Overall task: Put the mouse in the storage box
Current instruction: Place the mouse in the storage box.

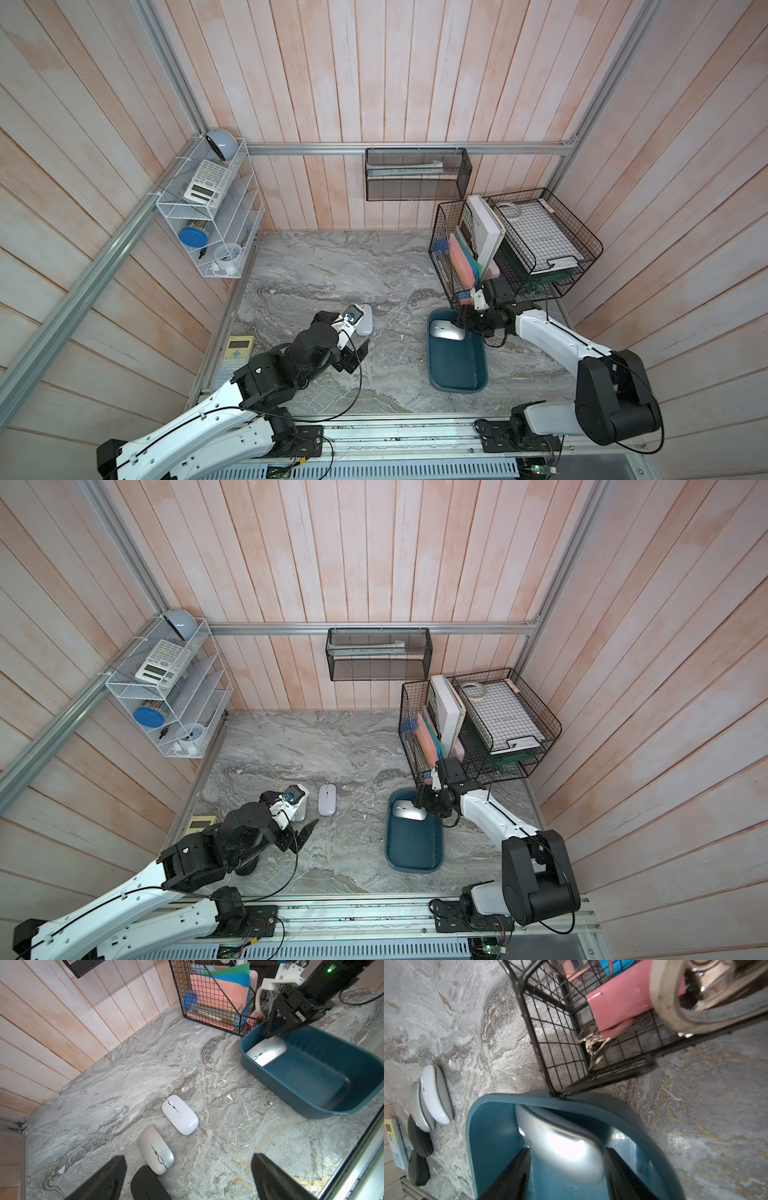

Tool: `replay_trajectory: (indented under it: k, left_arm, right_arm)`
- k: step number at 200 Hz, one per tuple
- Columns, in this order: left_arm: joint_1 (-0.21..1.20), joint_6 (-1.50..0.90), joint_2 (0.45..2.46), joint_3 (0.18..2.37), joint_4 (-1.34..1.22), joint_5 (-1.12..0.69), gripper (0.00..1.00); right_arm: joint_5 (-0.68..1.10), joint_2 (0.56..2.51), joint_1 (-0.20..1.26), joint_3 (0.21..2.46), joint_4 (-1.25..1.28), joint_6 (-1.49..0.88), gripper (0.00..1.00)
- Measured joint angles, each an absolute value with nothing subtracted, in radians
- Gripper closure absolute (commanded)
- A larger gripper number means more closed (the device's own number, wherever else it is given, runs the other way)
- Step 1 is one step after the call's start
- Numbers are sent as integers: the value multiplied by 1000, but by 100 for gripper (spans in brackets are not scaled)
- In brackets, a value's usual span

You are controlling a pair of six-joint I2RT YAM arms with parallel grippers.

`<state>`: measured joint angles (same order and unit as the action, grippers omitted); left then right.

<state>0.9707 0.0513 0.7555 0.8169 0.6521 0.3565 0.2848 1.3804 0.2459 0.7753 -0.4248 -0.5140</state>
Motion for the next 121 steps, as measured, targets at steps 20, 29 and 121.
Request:
replay_trajectory:
  k: [20,29,121]
  left_arm:
    - [969,39,771,817,655,365,0]
    - [969,34,777,817,658,369,0]
    - [936,-69,849,872,683,451,0]
  right_arm:
    - [285,1380,246,776,-425,-514,37]
    - [285,1380,246,776,-425,-514,37]
    - [283,1265,246,769,-395,-515,37]
